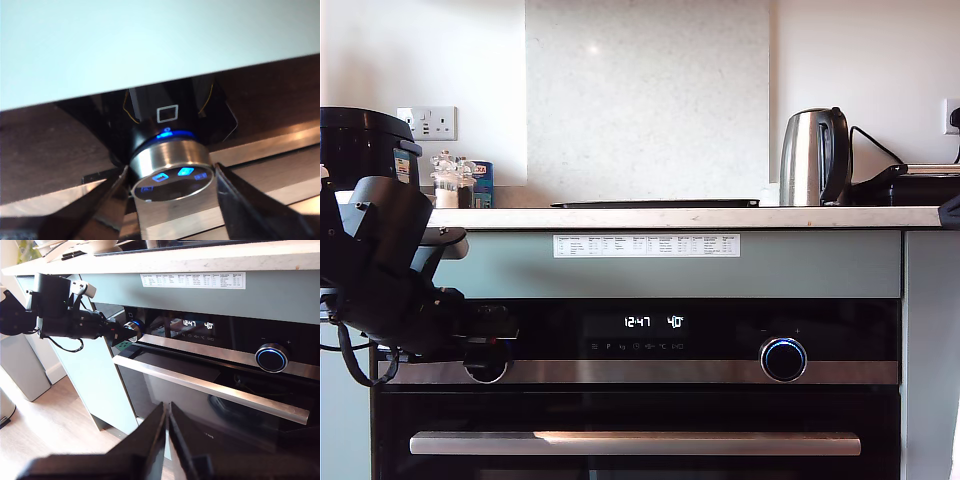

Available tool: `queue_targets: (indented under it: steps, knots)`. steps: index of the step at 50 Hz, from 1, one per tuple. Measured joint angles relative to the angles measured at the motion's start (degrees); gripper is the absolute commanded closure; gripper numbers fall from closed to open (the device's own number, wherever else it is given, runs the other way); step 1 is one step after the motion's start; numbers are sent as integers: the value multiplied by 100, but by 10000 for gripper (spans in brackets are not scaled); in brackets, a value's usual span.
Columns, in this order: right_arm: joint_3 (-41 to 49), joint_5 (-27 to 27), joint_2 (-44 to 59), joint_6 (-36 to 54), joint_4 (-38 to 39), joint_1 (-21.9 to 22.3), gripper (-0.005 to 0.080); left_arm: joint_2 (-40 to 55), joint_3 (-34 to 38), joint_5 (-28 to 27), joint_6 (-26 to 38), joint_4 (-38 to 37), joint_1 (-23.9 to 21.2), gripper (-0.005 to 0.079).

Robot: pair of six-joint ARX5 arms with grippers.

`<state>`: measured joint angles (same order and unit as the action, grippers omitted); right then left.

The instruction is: Switch the oven into grill with fan mode by turning the left rotary switch to the symbol with a fan and a grill above it

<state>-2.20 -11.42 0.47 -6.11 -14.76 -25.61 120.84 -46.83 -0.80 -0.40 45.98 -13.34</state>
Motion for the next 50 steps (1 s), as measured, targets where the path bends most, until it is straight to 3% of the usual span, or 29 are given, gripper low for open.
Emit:
queue_targets:
  steps: [40, 50]
  knots:
    - [-2, 0, 0, -2, 0, 0, 764, 0, 0, 22, 42, 9, -7, 424]
    - [-2, 0, 0, -2, 0, 0, 765, 0, 0, -44, -245, 13, -7, 424]
